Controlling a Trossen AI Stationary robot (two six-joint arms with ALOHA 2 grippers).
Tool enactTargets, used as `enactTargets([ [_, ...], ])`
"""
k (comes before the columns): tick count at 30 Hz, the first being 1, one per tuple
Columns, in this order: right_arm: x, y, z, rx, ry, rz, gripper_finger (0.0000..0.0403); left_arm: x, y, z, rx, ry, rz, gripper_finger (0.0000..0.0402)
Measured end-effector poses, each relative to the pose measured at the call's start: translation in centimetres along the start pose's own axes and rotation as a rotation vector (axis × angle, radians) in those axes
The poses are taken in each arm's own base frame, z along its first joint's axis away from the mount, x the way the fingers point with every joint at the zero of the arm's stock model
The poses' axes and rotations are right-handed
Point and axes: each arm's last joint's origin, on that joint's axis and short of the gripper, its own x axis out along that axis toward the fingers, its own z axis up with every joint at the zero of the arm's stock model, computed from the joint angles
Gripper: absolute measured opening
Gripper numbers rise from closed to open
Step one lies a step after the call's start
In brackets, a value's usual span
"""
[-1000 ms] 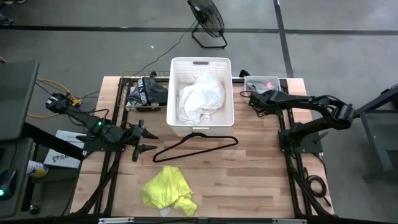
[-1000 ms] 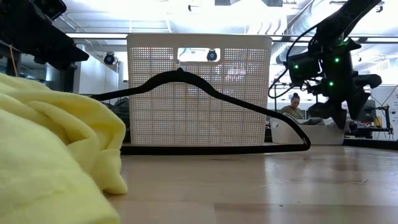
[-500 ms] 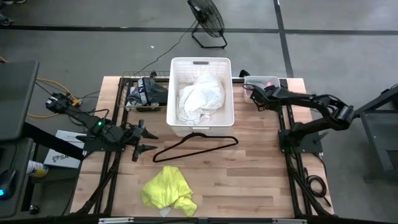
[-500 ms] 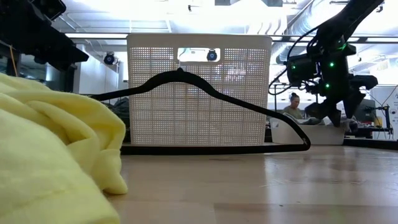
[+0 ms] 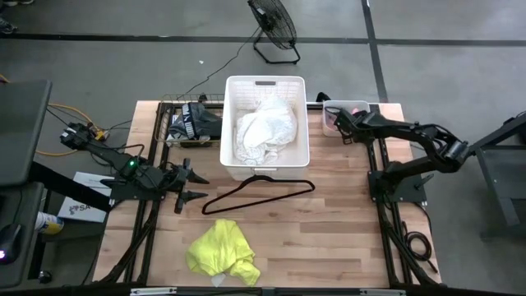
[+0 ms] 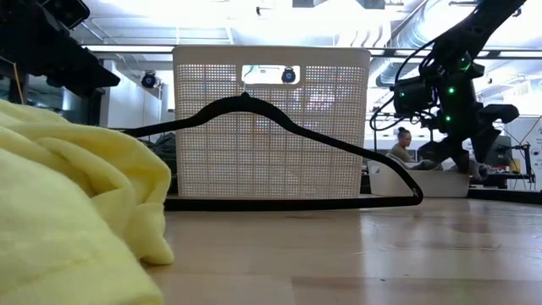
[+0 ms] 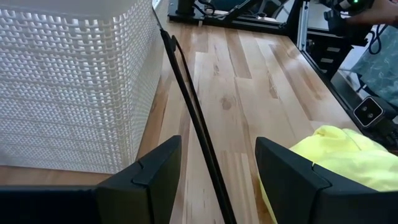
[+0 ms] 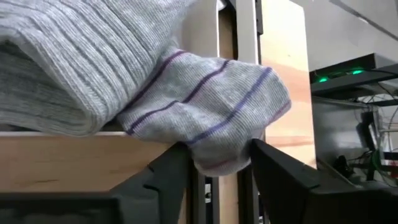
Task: Pick & Place Cloths
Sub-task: Put the gray pink sock into the small white bin
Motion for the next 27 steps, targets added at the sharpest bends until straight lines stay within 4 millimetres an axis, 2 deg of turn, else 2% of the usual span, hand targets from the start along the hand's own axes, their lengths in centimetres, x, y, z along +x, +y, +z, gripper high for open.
enactTargets([
  [12, 0.1, 0.1, 0.2, -0.034, 0.011, 0.031, 0.0017, 0.0, 0.0, 0.0, -0.001, 0.000, 0.000, 0.0200],
  [20, -0.1, 0.0, 0.1, -0.035, 0.027, 0.063, 0.0007, 0.0, 0.0, 0.0, -0.013, -0.001, 0.000, 0.0200],
  [27, -1.4, -0.5, -0.1, -0.013, -0.009, 0.150, 0.0006, 0.0, 0.0, 0.0, -0.016, 0.000, 0.000, 0.0200],
])
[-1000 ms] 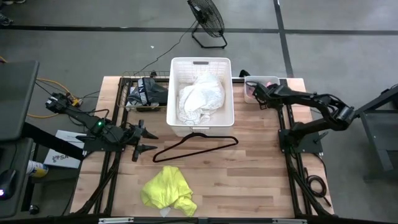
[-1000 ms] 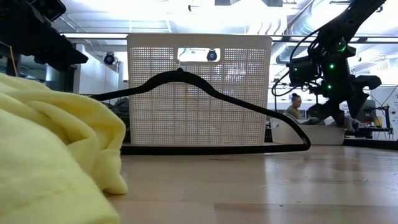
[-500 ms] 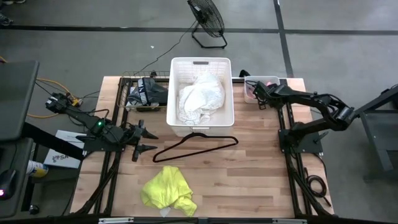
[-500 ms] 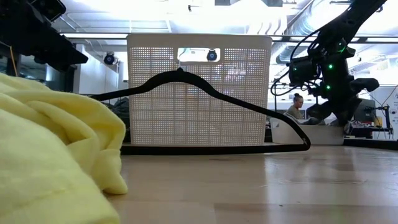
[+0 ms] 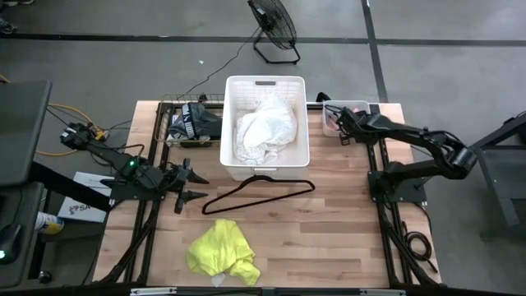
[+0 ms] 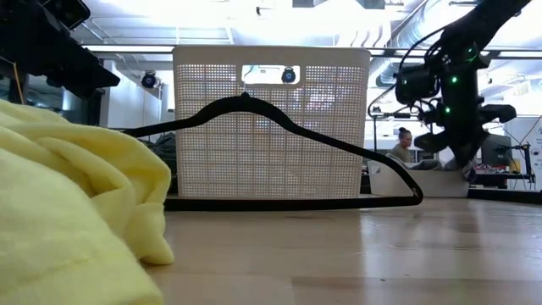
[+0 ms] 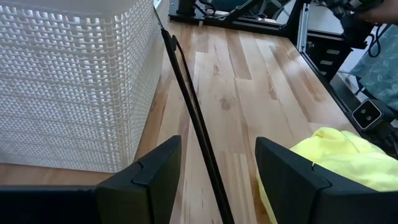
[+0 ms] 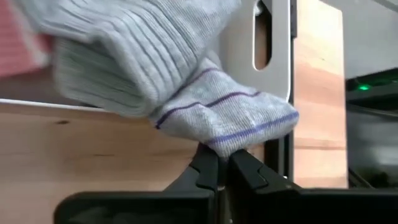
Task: Pick & Place Cloths
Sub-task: Put the gray pink sock into the small white bin
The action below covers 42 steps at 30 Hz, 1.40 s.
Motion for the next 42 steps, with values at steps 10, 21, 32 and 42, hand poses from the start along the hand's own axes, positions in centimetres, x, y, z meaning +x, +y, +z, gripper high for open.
enactTargets([
  [10, -2.7, -0.9, 0.2, 0.090, -0.146, 0.171, 0.0005, 0.0, 0.0, 0.0, -0.001, -0.001, 0.000, 0.0200],
  [21, -3.1, 0.2, 2.1, 0.133, -0.295, 0.288, 0.0005, 0.0, 0.0, 0.0, -0.001, -0.001, 0.000, 0.0200],
  [32, 0.1, 2.7, 4.3, 0.114, -0.308, 0.281, 0.0005, 0.0, 0.0, 0.0, -0.001, -0.001, 0.000, 0.0200],
  [42, 4.4, 3.4, 4.5, 0.083, -0.160, 0.206, 0.0005, 0.0, 0.0, 0.0, 0.000, 0.002, 0.001, 0.0200],
])
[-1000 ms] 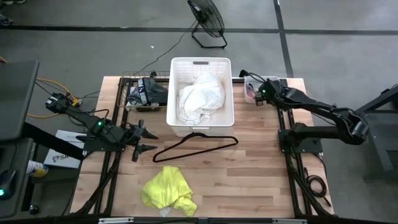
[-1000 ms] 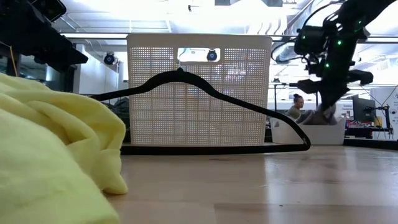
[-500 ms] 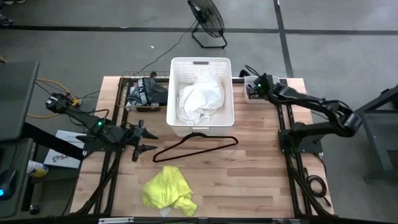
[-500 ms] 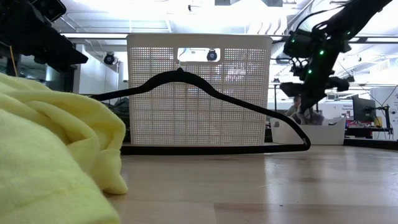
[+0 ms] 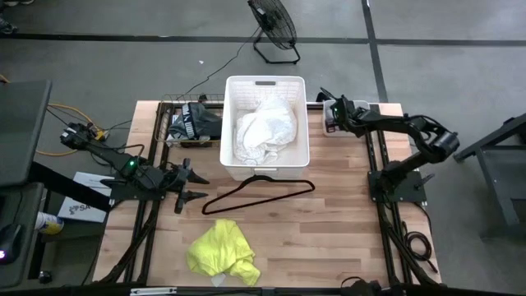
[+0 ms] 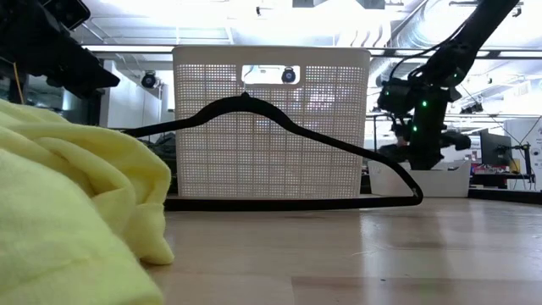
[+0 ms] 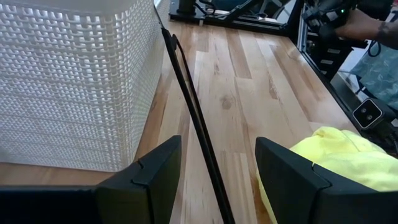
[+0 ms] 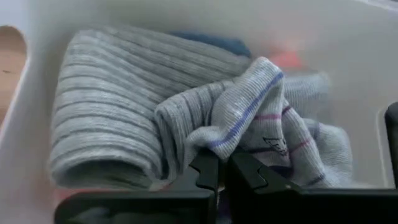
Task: Pick & Place Cloths
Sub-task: Put the gray pink sock into the small white bin
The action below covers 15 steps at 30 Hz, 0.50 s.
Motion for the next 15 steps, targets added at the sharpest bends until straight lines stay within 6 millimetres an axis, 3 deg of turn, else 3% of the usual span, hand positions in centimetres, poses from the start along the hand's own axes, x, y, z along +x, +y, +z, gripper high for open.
enactTargets([
  [15, 0.18, -0.02, 0.08, 0.021, 0.003, -0.013, 0.0008, 0.00, 0.02, -0.05, 0.002, 0.004, 0.001, 0.0200],
])
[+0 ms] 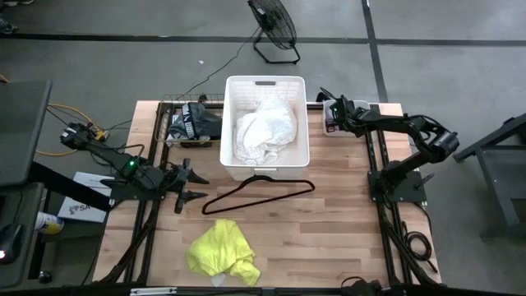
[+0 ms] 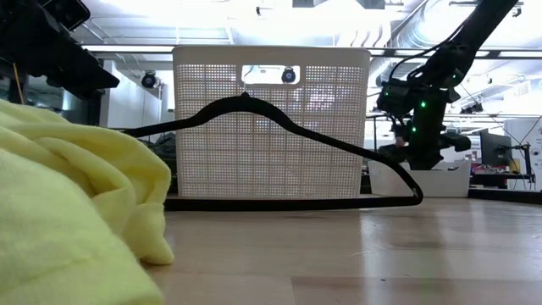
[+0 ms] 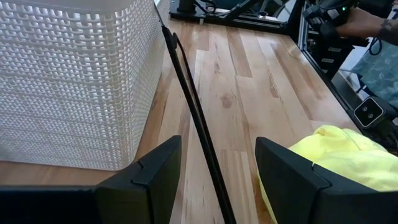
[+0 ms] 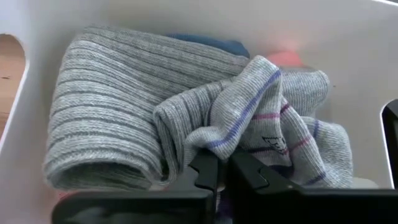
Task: Pick & Place Cloths
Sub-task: Put the gray pink sock into the small white bin
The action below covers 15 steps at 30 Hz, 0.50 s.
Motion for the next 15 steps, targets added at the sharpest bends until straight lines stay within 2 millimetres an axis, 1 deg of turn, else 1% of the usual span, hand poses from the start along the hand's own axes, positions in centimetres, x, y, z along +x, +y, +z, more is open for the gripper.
enactTargets([
  [5, -0.1, 0.0, 0.0, 0.013, -0.003, 0.003, 0.0036, 0.0, 0.0, 0.0, 0.000, 0.000, 0.000, 0.0200],
  [9, -0.5, -0.2, 0.1, 0.037, -0.015, 0.007, 0.0073, 0.0, 0.0, 0.0, 0.000, 0.000, 0.000, 0.0200],
  [15, -1.9, -0.7, 0.7, 0.075, -0.062, 0.040, 0.0133, 0.0, 0.0, 0.0, -0.010, 0.000, 0.000, 0.0200],
])
